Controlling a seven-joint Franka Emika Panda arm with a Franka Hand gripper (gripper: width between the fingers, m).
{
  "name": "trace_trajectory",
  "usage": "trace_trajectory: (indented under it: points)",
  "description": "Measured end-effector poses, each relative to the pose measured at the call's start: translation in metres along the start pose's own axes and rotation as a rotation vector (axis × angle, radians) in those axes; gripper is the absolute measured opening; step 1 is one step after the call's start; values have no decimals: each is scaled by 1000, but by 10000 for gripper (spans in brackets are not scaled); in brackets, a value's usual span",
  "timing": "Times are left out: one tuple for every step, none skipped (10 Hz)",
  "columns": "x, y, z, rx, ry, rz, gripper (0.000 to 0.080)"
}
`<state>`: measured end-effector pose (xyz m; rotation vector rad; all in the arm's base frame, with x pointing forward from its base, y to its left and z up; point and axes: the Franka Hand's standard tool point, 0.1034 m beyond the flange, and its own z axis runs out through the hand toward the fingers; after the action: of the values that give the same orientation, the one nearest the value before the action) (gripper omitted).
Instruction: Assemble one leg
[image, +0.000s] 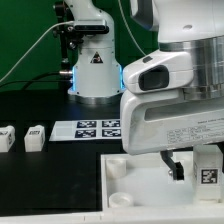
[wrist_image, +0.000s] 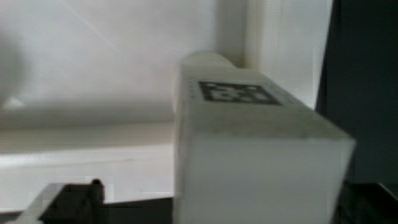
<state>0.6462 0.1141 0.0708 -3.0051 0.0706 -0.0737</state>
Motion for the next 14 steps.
trace_trajectory:
  points:
    - [0, 0, 0, 1, 0, 15, 524]
    - [0, -1, 0, 2, 0, 74, 389]
    - [0, 0, 0, 4, -1, 175, 389]
    - [0, 1, 0, 5, -2, 266, 294]
    - [0, 3, 0, 3, -2, 353, 294]
    - [0, 5, 1, 6, -4, 461, 294]
    - [0, 8, 1, 13, -6, 587, 294]
    - [-1, 9, 1, 26, -13, 707, 294]
    - [-5, 12, 1, 55, -23, 909, 294]
    - [-8, 14, 2, 88, -31, 1078, 294]
    - [-9, 14, 2, 112, -46, 1181, 295]
    - [-12, 15, 2, 128, -48, 1360, 295]
    - [-14, 15, 2, 134, -54, 1471, 295]
    - [-14, 15, 2, 136, -58, 1499, 295]
